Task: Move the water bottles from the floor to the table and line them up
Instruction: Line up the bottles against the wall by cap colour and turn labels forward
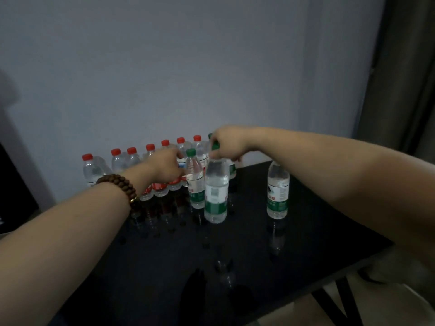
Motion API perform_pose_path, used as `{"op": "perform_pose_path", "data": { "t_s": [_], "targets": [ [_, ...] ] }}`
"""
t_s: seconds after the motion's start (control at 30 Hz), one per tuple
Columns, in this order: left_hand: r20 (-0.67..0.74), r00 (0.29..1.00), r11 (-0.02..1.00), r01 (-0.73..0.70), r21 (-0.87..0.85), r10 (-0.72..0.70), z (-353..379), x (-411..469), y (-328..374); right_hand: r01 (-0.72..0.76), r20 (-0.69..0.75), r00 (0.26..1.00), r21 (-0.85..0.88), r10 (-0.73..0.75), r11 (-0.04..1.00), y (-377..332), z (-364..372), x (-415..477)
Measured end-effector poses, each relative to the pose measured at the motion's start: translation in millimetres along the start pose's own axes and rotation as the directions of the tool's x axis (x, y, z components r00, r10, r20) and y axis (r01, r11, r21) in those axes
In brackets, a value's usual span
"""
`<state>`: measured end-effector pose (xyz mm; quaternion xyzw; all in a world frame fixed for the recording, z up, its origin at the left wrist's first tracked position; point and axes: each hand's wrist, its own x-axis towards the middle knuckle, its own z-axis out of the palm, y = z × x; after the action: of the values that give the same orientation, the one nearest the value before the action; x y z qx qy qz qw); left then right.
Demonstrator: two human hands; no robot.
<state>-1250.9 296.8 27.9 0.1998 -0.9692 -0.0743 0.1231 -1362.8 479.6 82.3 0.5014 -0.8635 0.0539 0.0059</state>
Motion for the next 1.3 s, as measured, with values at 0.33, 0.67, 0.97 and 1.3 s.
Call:
{"op": "perform_pose_path", "data": {
  "t_s": [0.33, 0.67, 0.97, 1.3],
  "targets": [
    [-0.073, 0.997, 0.991, 0.04, 0.126, -0.031, 35.7, 89.9, 18.2, -0.272, -0.07, 0.96, -0.013, 0.27, 0.962, 125.3, -33.8, 89.9],
    [0.206, 0.975, 0.936, -0.147, 0.318, 0.084, 36.6, 172.3, 11.1, -0.235, 0.081, 0.965, -0.166, 0.251, 0.958, 214.5, 22.0, 213.0],
    [0.264, 0.935, 0.931, -0.297, 0.213, 0.238, 44.9, 203.1, 21.6, -0.147, 0.062, 0.985, -0.206, 0.162, 0.968, 241.7, 51.5, 272.3],
    [0.278, 0.915, 0.913, -0.353, 0.203, 0.292, 57.8, 227.6, 75.7, -0.134, 0.044, 0.99, 0.0, 0.134, 0.991, 254.5, 63.6, 252.7]
  ]
}}
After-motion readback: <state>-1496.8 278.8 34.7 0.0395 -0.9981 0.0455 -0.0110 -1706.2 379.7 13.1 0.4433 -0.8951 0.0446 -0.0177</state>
